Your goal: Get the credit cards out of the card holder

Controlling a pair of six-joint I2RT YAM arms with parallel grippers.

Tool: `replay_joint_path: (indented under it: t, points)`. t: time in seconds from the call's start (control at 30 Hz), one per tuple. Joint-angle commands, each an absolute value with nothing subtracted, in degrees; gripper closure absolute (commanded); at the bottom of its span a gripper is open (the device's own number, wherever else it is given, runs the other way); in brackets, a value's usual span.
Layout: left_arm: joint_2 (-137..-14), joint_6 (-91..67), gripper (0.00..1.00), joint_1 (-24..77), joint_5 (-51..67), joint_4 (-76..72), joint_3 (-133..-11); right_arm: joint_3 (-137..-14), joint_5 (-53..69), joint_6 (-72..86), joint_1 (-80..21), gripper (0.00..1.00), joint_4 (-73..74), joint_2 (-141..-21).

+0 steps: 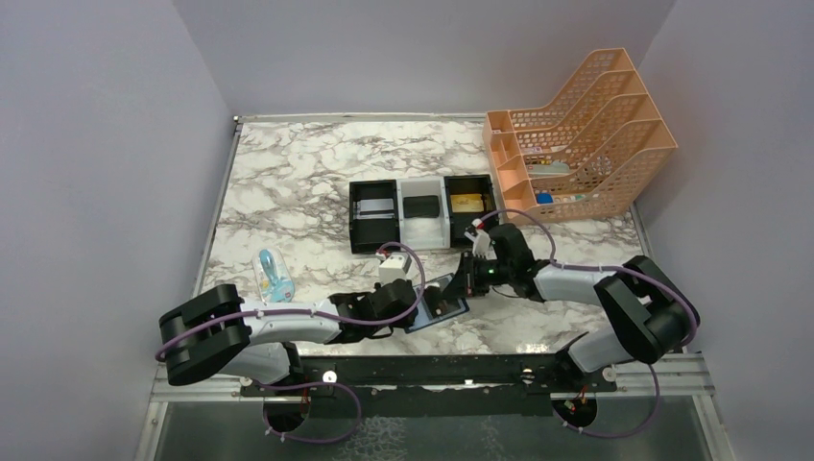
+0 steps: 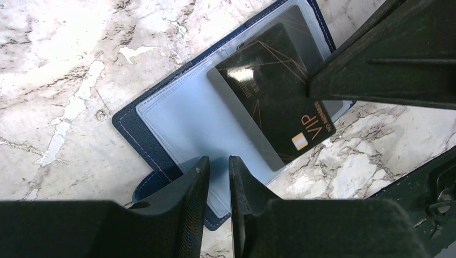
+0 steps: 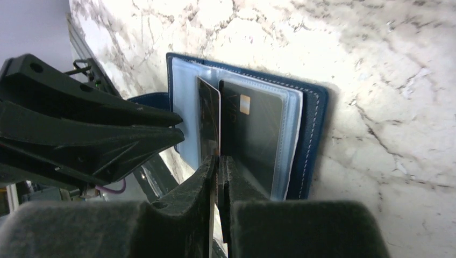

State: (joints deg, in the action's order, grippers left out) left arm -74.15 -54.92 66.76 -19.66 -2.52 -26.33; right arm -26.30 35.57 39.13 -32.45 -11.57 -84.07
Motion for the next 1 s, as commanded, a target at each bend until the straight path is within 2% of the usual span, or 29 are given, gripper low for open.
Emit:
replay_joint_path:
  t: [0.0, 0.2, 0.33, 0.6, 0.87, 0.97]
  points:
    - [-75.18, -52.03, 0.77, 66.66, -19.48, 0.93, -26.83, -25.53, 40.68, 36.78, -32.39, 0.90, -13.03, -85.57]
    - [-76.49, -50.54, 0.77, 66.67, -19.31, 2.58, -29.59, -26.01, 43.74, 36.92, -32.43, 0.78, -17.35, -89.37]
    - [-77.47, -50.69, 0.77, 66.63, -19.17, 2.99, -29.88, -26.21, 44.14, 38.42, -32.43, 0.76, -19.31, -90.66]
    - [-79.12, -51.07, 0.78, 66.63, -18.58, 2.63, -30.04, -25.40, 46.82, 42.77, -32.43, 0.76, -26.17, -97.22]
    - [-79.97, -51.24, 0.80, 66.64, -18.33, 2.66, -30.05, -25.10, 47.29, 44.69, -32.43, 0.78, -29.06, -98.09]
    - [-80.05, -51.24, 0.80, 66.71, -18.46, 2.84, -30.14, -24.99, 46.97, 45.28, -32.43, 0.85, -29.75, -98.10]
